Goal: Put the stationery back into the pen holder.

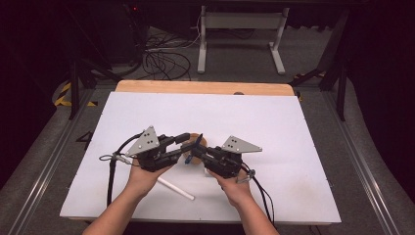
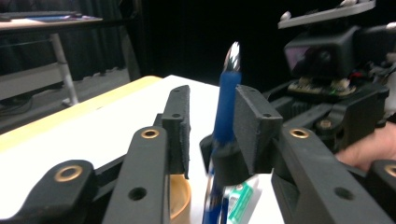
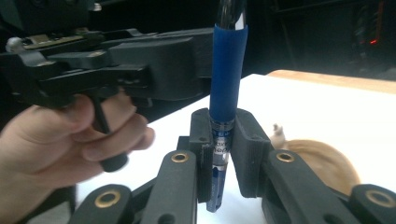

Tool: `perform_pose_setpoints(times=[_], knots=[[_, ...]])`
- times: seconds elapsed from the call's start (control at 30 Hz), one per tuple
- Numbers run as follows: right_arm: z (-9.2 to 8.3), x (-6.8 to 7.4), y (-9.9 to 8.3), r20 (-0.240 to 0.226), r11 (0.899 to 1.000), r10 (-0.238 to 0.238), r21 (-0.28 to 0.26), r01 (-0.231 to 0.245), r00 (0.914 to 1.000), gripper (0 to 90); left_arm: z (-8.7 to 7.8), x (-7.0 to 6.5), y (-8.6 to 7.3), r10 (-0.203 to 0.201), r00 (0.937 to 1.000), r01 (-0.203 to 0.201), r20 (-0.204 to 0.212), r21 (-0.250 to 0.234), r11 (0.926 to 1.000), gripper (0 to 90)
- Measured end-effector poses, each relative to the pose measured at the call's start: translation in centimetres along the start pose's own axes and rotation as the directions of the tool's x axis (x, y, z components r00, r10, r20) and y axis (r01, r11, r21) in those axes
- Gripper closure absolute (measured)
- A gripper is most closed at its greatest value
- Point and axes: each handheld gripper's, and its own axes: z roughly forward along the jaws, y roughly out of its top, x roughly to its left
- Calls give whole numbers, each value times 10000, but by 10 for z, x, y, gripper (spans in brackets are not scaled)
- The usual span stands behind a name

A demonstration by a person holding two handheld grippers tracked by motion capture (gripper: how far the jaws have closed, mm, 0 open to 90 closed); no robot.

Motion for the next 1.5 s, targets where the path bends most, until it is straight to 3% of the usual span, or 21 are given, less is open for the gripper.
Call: perform_pose_setpoints(times=[0.1,0.17,0.43,0.57,0.63,0.87,1.07,1.3,1.5], knots=[[-2,0,2,249,9998,-166,-86,168,9996,797,-6,1,-2,216,9991,-210,-363,149,9997,607],[-3,1,4,557,9986,-519,-38,521,9971,797,-11,2,-4,403,9976,-384,-567,345,9987,595],[-5,3,10,1286,9893,-1449,0,1461,9811,797,-24,13,-13,479,9921,-388,-1159,793,9961,524],[-6,-1,14,1468,9883,-1489,-108,1521,9779,797,-28,17,-16,658,9894,-513,-1292,1125,9923,507],[-6,-2,16,1688,9857,-1644,-95,1684,9718,797,-29,18,-18,725,9881,-559,-1358,1224,9909,499],[-5,-7,20,2008,9830,-1739,-238,1822,9641,797,-33,20,-22,742,9861,-518,-1489,1492,9874,463],[2,-15,21,2469,9727,-2167,-282,2305,9445,797,-35,22,-23,739,9866,-505,-1455,1581,9861,450],[20,-20,17,2449,9657,-2522,14,2598,9362,796,-36,27,-26,665,9871,-419,-1458,1662,9852,436],[34,-23,15,2183,9684,-2490,390,2465,9436,795,-36,28,-27,616,9877,-369,-1439,1686,9850,425]])
